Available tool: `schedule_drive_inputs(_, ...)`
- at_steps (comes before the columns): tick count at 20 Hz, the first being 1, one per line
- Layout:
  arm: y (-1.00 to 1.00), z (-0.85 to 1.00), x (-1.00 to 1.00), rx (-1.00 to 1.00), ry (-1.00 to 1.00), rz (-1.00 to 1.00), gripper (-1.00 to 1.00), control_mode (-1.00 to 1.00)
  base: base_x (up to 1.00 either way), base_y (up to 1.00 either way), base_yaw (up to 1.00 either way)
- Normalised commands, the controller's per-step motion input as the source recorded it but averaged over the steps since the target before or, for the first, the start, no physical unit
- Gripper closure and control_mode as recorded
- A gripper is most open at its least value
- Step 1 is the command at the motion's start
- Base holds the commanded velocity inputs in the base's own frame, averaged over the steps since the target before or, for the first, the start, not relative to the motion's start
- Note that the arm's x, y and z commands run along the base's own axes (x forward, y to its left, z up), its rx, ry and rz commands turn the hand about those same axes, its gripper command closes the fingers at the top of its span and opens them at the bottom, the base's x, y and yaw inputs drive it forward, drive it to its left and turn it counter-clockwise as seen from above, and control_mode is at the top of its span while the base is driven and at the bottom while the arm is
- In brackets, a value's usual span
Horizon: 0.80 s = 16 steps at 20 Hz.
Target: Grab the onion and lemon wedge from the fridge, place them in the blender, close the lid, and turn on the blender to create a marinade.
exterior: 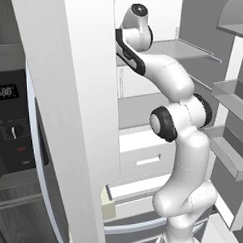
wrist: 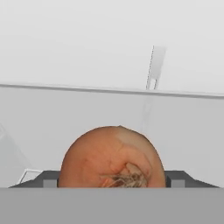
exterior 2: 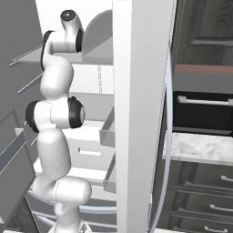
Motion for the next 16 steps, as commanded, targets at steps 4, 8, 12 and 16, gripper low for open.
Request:
schedule_drive_inputs(4, -0.02, -0.49, -0.24, 0.0, -0.26, -0.05, 1.0, -1.0, 0.0, 0.0, 0.0)
schedule_drive_inputs(8, -0.01, -0.15, -0.51, 0.0, -0.25, -0.04, 1.0, -1.0, 0.0, 0.0, 0.0)
schedule_drive_inputs(12, -0.08, 0.18, -0.93, 0.06, -0.12, 0.0, 1.0, -1.0, 0.0, 0.0, 0.0)
schedule_drive_inputs(16, -0.04, 0.56, -1.0, 0.05, 0.0, 0.0, 1.0, -1.0, 0.0, 0.0, 0.0)
